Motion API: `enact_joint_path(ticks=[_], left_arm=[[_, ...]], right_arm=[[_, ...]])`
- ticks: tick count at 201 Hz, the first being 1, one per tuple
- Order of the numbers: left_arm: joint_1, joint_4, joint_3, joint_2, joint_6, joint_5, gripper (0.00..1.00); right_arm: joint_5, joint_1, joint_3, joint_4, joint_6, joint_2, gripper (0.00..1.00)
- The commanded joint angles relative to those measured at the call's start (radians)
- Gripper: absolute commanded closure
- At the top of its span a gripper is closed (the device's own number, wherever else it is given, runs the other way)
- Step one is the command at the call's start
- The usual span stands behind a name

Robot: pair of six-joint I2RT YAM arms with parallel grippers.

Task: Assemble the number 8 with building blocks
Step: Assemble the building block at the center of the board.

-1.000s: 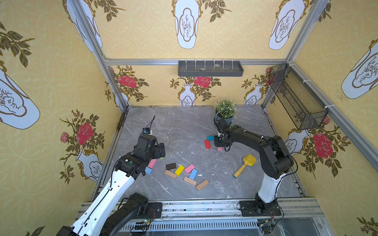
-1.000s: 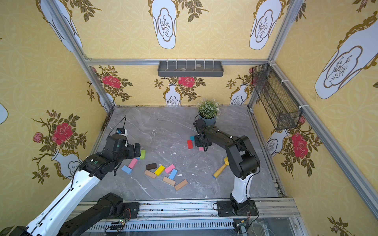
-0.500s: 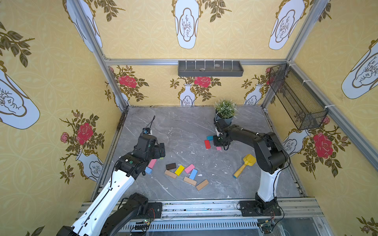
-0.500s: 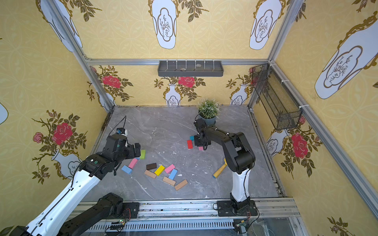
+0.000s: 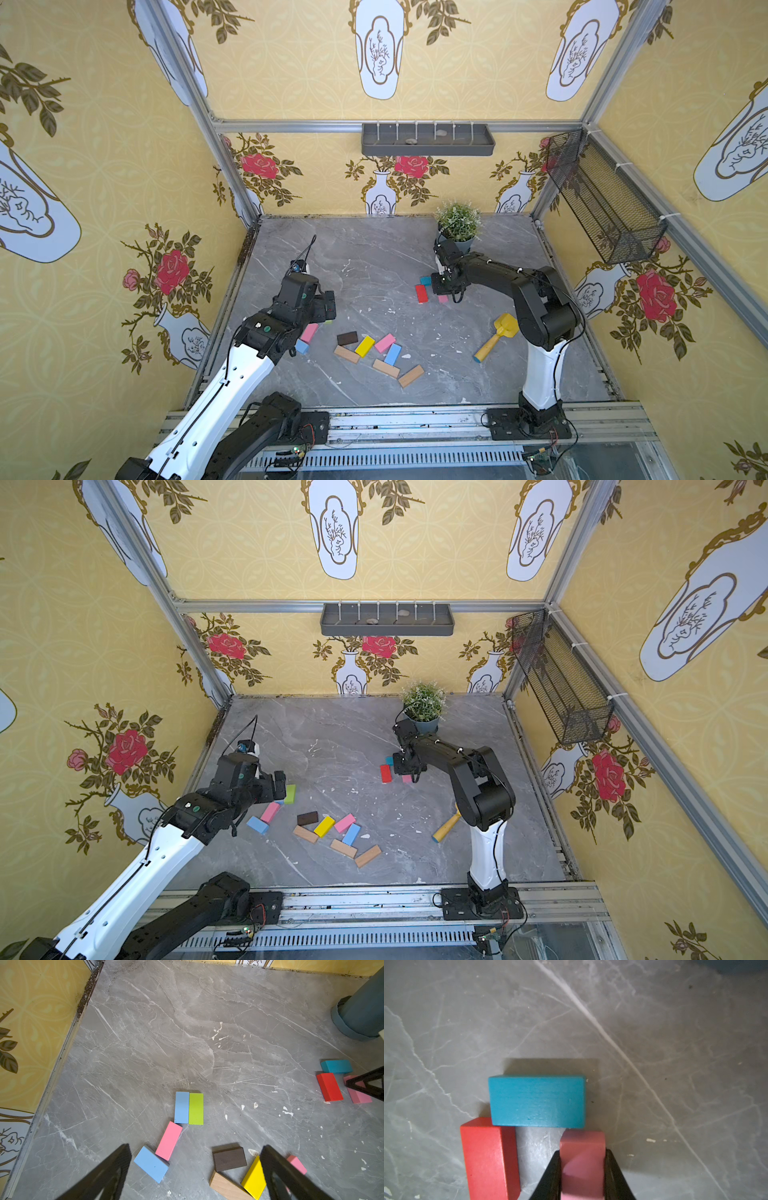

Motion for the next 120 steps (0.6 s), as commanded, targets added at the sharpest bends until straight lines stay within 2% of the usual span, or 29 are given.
enact_joint_path(ticks=[1, 79, 120], left_arm=[[0.001, 0.006, -0.006, 0.003, 0.0, -0.002, 0.0], [0.001, 0.007, -0.006, 0.009, 0.002, 0.002, 0.0], [0.001, 0.006, -0.005, 0.011, 0.002, 0.004, 0.0]], right_arm=[[0.008, -0.003, 0.0, -0.005, -0.011, 0.02, 0.77], [0.009, -0.006, 0.005, -0.002, -0.014, 0.029, 0.77], [0.01, -0.006, 0.003, -0.002, -0.015, 0.026, 0.66]])
